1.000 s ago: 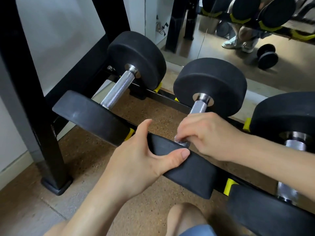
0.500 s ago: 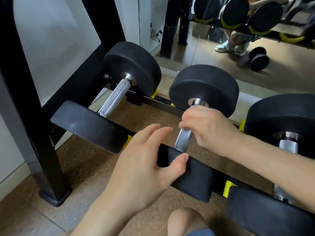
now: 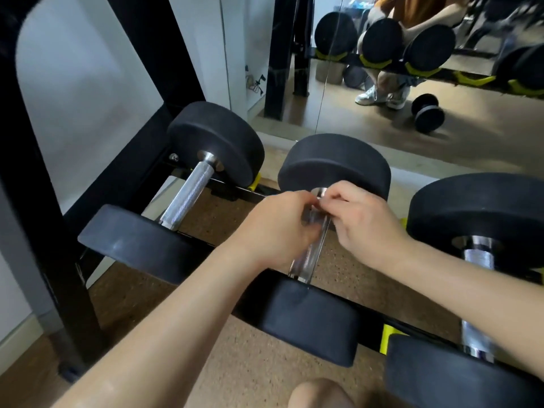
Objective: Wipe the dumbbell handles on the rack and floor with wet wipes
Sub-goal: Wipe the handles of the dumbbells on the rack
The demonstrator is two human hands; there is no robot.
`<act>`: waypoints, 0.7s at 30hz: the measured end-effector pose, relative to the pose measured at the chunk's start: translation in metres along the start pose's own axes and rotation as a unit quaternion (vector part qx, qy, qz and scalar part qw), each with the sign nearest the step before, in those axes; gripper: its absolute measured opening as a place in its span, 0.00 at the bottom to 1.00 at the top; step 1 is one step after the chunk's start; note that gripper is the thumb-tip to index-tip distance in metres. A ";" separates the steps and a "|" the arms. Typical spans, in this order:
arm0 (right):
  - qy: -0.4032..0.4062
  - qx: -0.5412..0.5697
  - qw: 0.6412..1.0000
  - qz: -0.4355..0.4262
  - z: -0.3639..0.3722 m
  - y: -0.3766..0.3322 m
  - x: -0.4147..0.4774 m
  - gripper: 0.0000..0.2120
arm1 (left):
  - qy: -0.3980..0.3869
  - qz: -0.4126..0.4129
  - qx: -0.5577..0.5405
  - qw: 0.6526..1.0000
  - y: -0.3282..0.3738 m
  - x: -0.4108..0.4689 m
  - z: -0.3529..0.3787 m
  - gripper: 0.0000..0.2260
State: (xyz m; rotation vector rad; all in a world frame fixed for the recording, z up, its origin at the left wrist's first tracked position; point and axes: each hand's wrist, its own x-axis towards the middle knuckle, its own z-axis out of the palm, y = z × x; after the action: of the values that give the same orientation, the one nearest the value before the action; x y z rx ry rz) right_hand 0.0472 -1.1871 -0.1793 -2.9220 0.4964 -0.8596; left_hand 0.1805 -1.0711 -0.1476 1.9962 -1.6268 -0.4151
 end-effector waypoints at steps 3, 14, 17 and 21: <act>0.031 0.110 0.985 0.127 -0.002 -0.007 -0.013 0.10 | 0.050 -0.004 0.037 0.998 0.001 0.025 0.005 0.09; 0.039 0.006 0.993 0.114 0.004 -0.008 0.001 0.06 | 0.117 -0.066 0.036 0.990 -0.007 0.055 0.016 0.09; -0.012 -0.045 0.996 0.076 0.007 -0.003 -0.003 0.15 | 0.112 -0.087 0.026 0.990 -0.008 0.050 0.013 0.06; 0.011 0.015 0.993 0.113 0.001 0.005 -0.012 0.08 | 0.126 0.066 0.151 0.978 0.007 0.039 0.016 0.07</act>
State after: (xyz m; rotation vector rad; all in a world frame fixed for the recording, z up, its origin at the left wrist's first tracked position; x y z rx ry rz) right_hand 0.0370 -1.1881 -0.1869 -2.7617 0.7902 -0.8601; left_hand 0.1750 -1.1136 -0.1529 2.0383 -1.7222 0.1396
